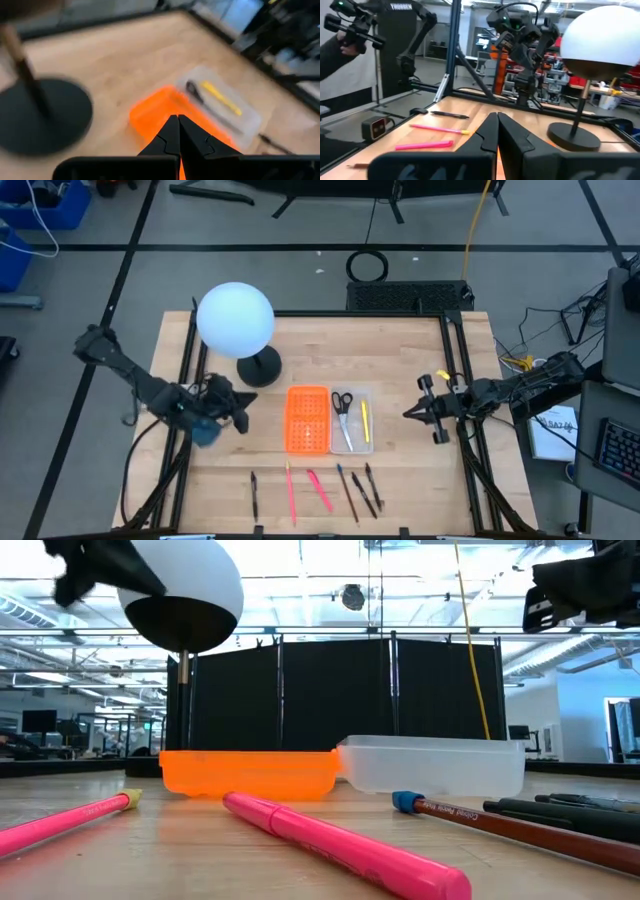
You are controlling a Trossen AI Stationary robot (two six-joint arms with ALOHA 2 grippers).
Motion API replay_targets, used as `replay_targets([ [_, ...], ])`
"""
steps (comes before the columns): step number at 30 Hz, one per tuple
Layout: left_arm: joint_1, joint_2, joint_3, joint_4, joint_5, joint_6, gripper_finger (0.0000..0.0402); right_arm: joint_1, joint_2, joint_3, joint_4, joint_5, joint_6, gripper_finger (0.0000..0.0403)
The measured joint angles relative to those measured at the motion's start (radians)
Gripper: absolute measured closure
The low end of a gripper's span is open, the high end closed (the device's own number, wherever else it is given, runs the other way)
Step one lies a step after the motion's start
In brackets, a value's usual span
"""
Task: Pick & place school supplies into a supply box
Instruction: Put the left black pen into the transparent bin
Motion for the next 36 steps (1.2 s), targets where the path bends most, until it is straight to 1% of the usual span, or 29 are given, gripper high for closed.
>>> replay_targets([
  [1,-0.015,0.057,0.064,-0.110,0.036,-0.098,0.0400,0.000,0.000,0.000,0.000,-0.014,0.000,0.0403],
  [3,-0.038,0.175,0.173,-0.303,0.147,-0.283,0.0400,0.000,0.001,0.000,-0.002,-0.045,-0.001,0.0403],
  [5,-0.062,0.292,0.272,-0.460,0.256,-0.461,0.0400,0.000,0.001,0.000,0.001,-0.082,-0.002,0.0403],
  [7,-0.086,0.401,0.350,-0.578,0.378,-0.617,0.0400,0.000,0.001,0.000,0.007,-0.105,-0.003,0.0403],
  [8,-0.095,0.451,0.380,-0.617,0.452,-0.678,0.0400,0.000,0.001,0.000,0.007,-0.116,-0.007,0.0403],
  [10,-0.115,0.542,0.434,-0.643,0.596,-0.744,0.0400,0.000,0.002,0.000,0.007,-0.117,-0.008,0.0403],
  [11,-0.127,0.579,0.457,-0.637,0.648,-0.761,0.0400,0.000,0.001,0.000,0.009,-0.117,-0.008,0.0403],
  [13,-0.154,0.647,0.503,-0.608,0.712,-0.775,0.0398,0.000,0.001,0.000,0.012,-0.118,-0.004,0.0403],
  [16,-0.185,0.726,0.566,-0.579,0.761,-0.780,0.0396,0.000,0.002,0.000,0.018,-0.118,0.025,0.0403],
  [19,-0.213,0.776,0.616,-0.537,0.762,-0.844,0.0395,0.000,0.001,0.000,0.031,-0.118,0.050,0.0403],
  [23,-0.243,0.822,0.626,-0.416,0.769,-0.946,0.0391,0.000,0.002,0.000,0.029,-0.118,0.061,0.0403],
  [26,-0.257,0.852,0.627,-0.340,0.794,-0.972,0.0376,0.000,0.002,-0.001,0.029,-0.118,0.062,0.0403],
  [28,-0.260,0.870,0.627,-0.310,0.823,-0.966,0.0360,0.000,0.002,-0.001,0.029,-0.118,0.062,0.0403],
  [31,-0.263,0.894,0.627,-0.264,0.872,-0.959,0.0324,0.000,0.002,-0.001,0.029,-0.118,0.053,0.0403],
  [36,-0.263,0.924,0.627,-0.236,0.880,-0.935,0.0244,0.000,0.002,-0.001,0.029,-0.117,0.016,0.0403],
])
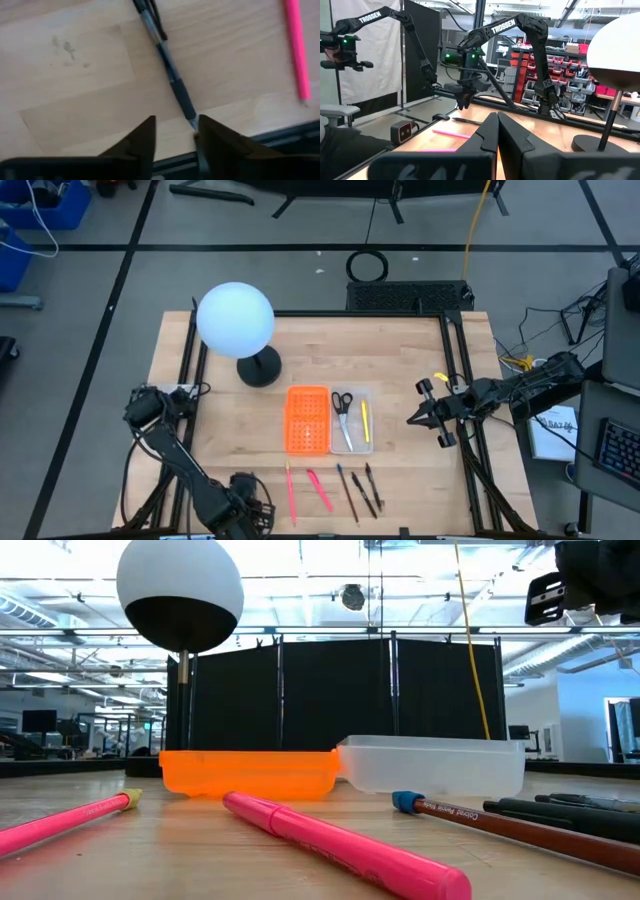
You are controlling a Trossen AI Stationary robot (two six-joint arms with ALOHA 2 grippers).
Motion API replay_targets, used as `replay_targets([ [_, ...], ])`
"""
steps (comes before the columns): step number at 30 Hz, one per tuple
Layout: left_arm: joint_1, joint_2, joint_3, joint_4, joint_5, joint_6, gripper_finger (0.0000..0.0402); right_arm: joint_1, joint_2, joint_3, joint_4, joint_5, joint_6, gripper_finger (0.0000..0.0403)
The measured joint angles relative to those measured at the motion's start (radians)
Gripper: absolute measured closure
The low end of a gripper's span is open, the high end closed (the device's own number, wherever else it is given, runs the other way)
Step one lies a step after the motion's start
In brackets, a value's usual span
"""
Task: Pick & place school supplies into a supply box
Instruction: Put the left black pen into the transparent bin
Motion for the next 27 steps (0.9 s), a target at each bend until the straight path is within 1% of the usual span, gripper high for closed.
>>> replay_targets([
  [4,0.006,0.015,0.000,0.050,-0.005,-0.035,0.0189,0.000,0.000,0.000,0.014,0.000,-0.011,0.0403],
  [7,0.010,0.028,0.000,0.083,-0.011,-0.041,0.0168,0.000,0.000,0.000,0.023,0.000,-0.027,0.0403],
  [9,0.014,0.041,0.000,0.088,-0.012,-0.040,0.0164,0.000,0.000,0.000,0.028,0.000,-0.029,0.0403],
  [12,0.017,0.061,0.000,0.079,0.005,-0.024,0.0167,0.000,0.000,0.000,0.031,0.000,-0.040,0.0403],
  [14,0.021,0.078,-0.001,0.077,0.021,-0.012,0.0173,0.000,0.000,0.000,0.033,0.000,-0.042,0.0403],
  [17,0.025,0.110,-0.002,0.078,0.019,-0.002,0.0183,0.000,0.000,0.000,0.039,0.000,-0.044,0.0403],
  [20,0.039,0.132,0.003,0.080,0.044,0.015,0.0193,0.000,0.000,0.000,0.039,0.001,-0.044,0.0403],
  [24,0.053,0.160,0.005,0.077,0.049,0.047,0.0214,0.000,0.000,0.000,0.039,0.001,-0.044,0.0403],
  [27,0.063,0.164,0.004,0.061,0.055,0.068,0.0238,0.000,0.000,0.000,0.045,0.001,-0.036,0.0403],
])
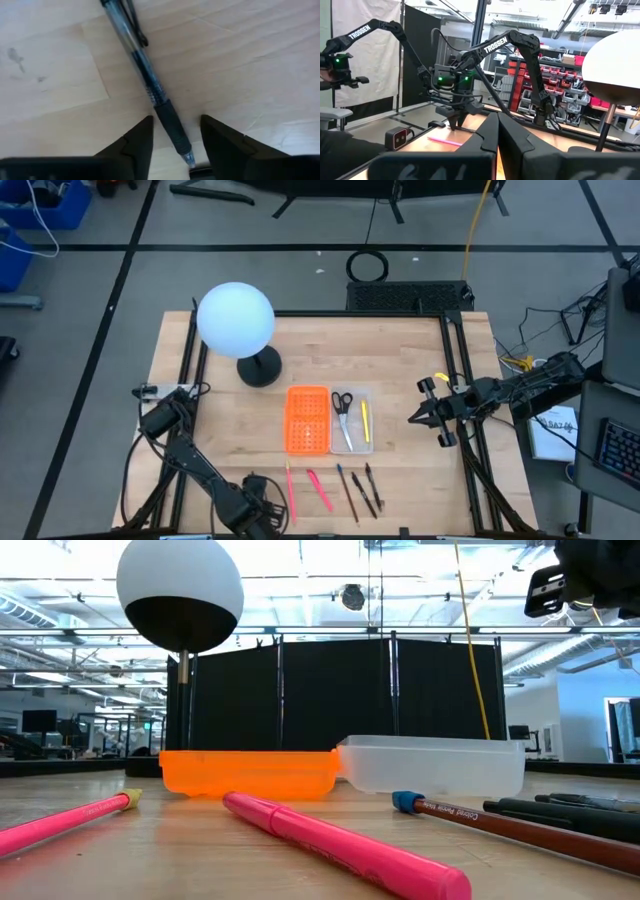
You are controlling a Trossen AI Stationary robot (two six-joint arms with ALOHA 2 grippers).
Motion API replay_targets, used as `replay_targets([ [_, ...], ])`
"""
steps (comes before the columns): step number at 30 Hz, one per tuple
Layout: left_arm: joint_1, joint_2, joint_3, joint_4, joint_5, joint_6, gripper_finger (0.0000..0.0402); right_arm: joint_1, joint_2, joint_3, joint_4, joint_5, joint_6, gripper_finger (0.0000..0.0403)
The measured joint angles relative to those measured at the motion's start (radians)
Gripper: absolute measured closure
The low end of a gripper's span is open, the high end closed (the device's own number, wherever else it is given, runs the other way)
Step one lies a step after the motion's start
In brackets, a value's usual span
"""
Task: Pick & place school supplies into a supply box
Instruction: Put the left black pen into the transparent bin
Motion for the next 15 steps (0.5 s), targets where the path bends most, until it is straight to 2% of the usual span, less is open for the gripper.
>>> replay_targets([
  [10,0.010,0.002,-0.002,-0.005,0.014,0.007,0.0363,0.000,0.000,0.000,0.008,0.000,0.002,0.0403],
  [15,0.013,0.002,-0.002,-0.003,-0.005,0.056,0.0369,0.000,0.000,0.000,0.007,0.000,0.003,0.0403],
])
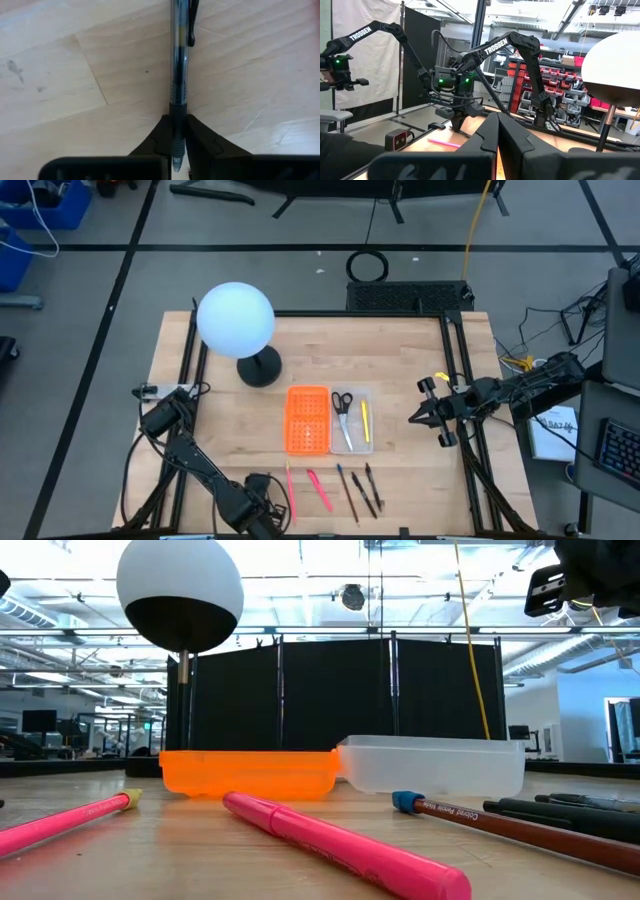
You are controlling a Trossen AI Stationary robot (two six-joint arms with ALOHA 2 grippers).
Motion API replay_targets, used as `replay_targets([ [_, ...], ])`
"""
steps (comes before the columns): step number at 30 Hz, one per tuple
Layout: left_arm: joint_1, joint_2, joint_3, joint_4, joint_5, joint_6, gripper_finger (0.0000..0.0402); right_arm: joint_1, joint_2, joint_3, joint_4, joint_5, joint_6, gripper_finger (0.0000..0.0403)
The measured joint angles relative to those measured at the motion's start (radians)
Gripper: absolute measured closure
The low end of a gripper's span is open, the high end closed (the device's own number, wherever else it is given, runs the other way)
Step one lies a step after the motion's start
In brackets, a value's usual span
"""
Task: Pick & place school supplies into a supply box
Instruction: Put the left black pen into the transparent bin
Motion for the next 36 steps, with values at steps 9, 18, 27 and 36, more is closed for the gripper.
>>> replay_targets([
  [9,0.008,-0.078,0.054,-0.028,-0.333,0.005,0.0369,0.000,0.000,0.001,-0.007,0.000,0.000,0.0403],
  [18,0.150,-0.145,0.222,-0.002,-0.461,0.313,0.0369,0.000,0.002,0.001,-0.015,0.000,0.000,0.0403],
  [27,0.425,-0.144,0.247,0.242,-0.269,0.725,0.0369,0.000,0.002,0.001,-0.023,0.000,0.000,0.0403],
  [36,0.609,-0.142,0.063,0.451,-0.024,0.739,0.0369,0.000,0.002,0.000,-0.049,0.000,0.000,0.0403],
])
